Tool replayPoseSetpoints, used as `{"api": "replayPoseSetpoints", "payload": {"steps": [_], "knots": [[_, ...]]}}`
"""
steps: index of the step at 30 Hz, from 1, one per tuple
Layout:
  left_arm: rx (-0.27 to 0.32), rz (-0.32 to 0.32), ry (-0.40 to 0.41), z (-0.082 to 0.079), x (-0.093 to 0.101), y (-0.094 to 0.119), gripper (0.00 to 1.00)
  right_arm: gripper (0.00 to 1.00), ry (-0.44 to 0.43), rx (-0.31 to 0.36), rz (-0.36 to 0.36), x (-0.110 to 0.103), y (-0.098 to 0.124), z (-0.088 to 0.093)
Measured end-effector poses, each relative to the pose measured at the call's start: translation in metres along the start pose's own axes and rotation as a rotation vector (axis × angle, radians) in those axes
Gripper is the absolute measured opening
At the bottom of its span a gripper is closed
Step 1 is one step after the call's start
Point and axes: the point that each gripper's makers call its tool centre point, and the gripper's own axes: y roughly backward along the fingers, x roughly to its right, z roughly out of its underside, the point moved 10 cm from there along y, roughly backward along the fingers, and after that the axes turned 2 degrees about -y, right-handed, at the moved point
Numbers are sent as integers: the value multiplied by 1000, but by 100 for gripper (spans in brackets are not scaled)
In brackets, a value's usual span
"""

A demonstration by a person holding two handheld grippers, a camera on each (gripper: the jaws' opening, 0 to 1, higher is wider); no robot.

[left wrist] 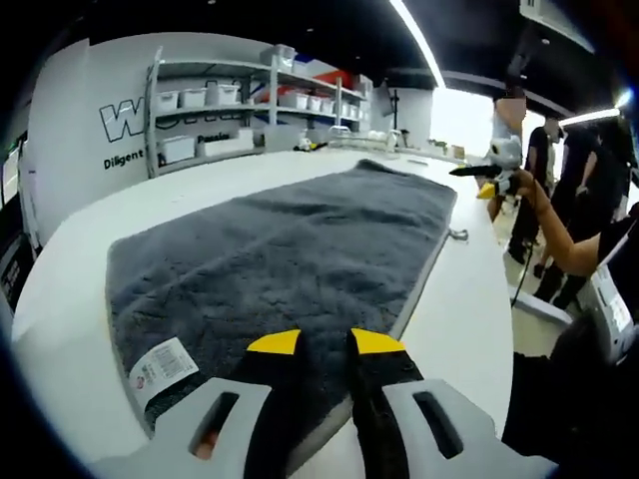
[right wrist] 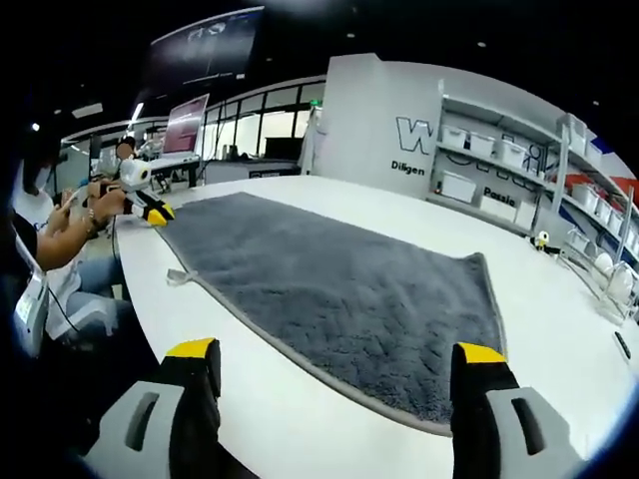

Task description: Open the folded towel by lifting each exposed corner and separating the folded layers until the towel lies flat within the target outline without major curled edges

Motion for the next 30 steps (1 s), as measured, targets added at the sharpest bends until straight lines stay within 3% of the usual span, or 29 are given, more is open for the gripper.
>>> {"api": "replayPoseSetpoints", "payload": {"steps": [9,15,17,21,25,30], "knots": [[-5,1,-3,2,2,5,16,97,6,-8,7,-1,3,1],[71,6,47,3,1,7,23,97,11,-10,11,-2,6,-1],[175,-25,115,1,-1,14,29,97,12,-10,15,-3,6,-1],[253,-90,144,-1,-7,30,45,98,10,-10,16,-3,7,-2],[280,-135,169,1,-8,42,63,99,8,-11,19,-4,7,-2],[256,-170,172,10,3,50,82,99,-13,-10,32,2,6,0]]}}
